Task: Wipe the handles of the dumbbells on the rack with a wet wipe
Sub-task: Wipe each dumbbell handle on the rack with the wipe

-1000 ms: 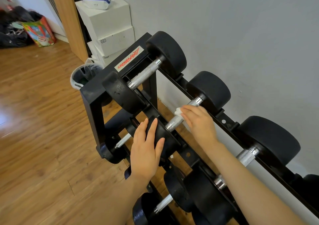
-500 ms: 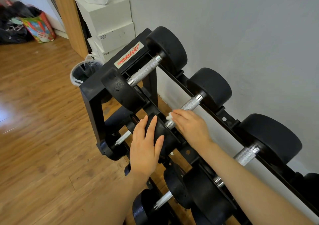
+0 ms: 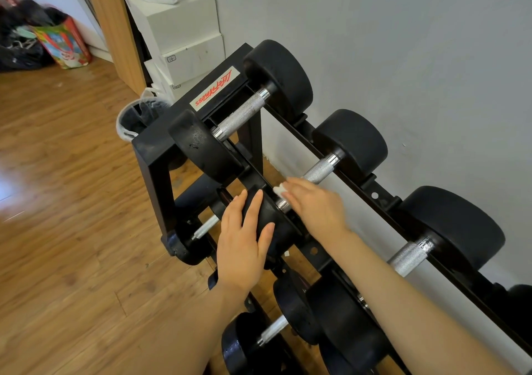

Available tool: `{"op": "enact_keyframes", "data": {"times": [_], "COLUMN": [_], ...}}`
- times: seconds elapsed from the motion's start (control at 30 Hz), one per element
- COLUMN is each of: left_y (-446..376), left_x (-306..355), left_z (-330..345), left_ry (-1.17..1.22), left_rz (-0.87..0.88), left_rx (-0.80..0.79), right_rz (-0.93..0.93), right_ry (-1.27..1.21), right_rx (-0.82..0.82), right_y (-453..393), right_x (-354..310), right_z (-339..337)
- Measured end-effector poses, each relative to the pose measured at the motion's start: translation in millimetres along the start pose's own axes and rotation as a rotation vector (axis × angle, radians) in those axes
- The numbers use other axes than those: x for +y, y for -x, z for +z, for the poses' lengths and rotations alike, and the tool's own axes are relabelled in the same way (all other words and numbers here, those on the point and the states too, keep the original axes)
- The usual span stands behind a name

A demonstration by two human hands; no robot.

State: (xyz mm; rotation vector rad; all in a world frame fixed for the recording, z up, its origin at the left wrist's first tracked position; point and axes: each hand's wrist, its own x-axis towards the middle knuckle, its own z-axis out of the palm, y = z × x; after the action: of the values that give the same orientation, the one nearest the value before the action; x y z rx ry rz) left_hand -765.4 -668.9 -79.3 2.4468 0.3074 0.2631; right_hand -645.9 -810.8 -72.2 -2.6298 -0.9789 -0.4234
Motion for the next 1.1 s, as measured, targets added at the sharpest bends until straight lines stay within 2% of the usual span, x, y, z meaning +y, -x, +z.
{"op": "enact_keyframes", "data": {"times": [0.07, 0.2, 0.37, 0.5, 0.67, 0.8, 0.97, 1.1], "left_y": [0, 1, 0, 0, -1, 0, 0, 0], "left_x": [1, 0, -1, -2, -1, -3, -2, -1], "left_z": [-1, -1, 1, -1, -1, 0, 0, 0], "left_ry": [0.000, -0.001, -0.005, 0.001, 0.000, -0.018, -0.023, -0.019], "left_rz": [-0.007, -0.005, -0.009, -0.002, -0.002, -0.001, -0.005, -0.013], "left_rx": [-0.006, -0.004, -0.010, -0.009, -0.011, -0.009, -0.005, -0.009], "right_rz": [0.067, -0.103, -0.001, -0.150, 0.005, -0.187, 0.007, -0.116], "right_ry": [0.003, -0.026, 0.017, -0.014, -0.016, -0.065, -0.083, -0.046], "right_rx": [0.033, -0.074, 0.004, -0.006, 0.098, 0.036, 0.054, -0.012], "right_y": [-4, 6, 10, 15, 13, 23, 25, 30], "right_x": [3, -4, 2, -1, 16, 5, 7, 3], "right_z": [-2, 7, 4, 5, 3, 7, 2, 4]}}
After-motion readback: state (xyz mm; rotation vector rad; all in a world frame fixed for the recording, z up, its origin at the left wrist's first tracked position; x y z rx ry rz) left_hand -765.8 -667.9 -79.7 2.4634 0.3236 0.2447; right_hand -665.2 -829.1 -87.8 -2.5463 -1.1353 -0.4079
